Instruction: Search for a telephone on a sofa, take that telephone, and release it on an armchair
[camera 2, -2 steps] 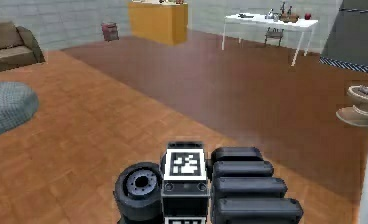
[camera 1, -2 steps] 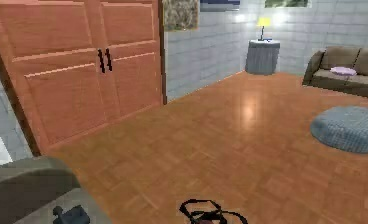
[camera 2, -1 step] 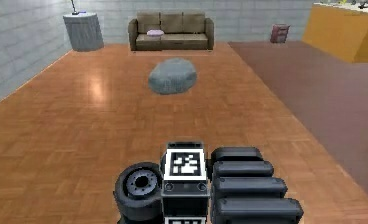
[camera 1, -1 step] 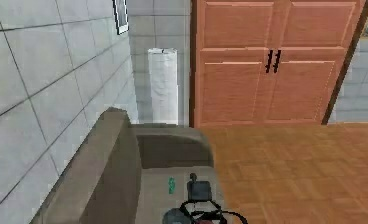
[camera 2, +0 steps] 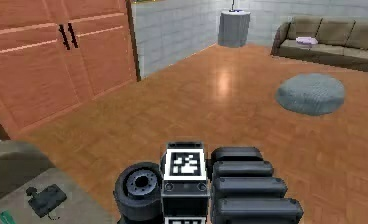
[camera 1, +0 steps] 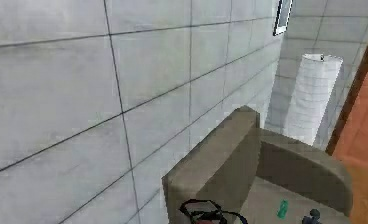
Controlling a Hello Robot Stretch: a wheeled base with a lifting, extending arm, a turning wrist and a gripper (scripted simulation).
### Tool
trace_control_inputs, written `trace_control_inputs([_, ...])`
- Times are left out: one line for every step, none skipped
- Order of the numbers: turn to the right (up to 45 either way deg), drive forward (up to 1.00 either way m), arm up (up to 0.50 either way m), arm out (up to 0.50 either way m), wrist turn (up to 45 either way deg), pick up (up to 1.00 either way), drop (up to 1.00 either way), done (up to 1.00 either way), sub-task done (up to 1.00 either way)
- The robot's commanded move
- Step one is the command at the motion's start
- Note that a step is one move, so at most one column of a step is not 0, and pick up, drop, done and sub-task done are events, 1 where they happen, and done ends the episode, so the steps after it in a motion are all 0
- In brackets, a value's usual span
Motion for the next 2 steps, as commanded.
trace_control_inputs([45.0, 0.00, 0.00, 0.00, 0.0, 0.00, 0.00, 0.00, 0.00])
trace_control_inputs([30.0, 0.00, 0.00, 0.00, 0.0, 0.00, 0.00, 0.00, 0.00])
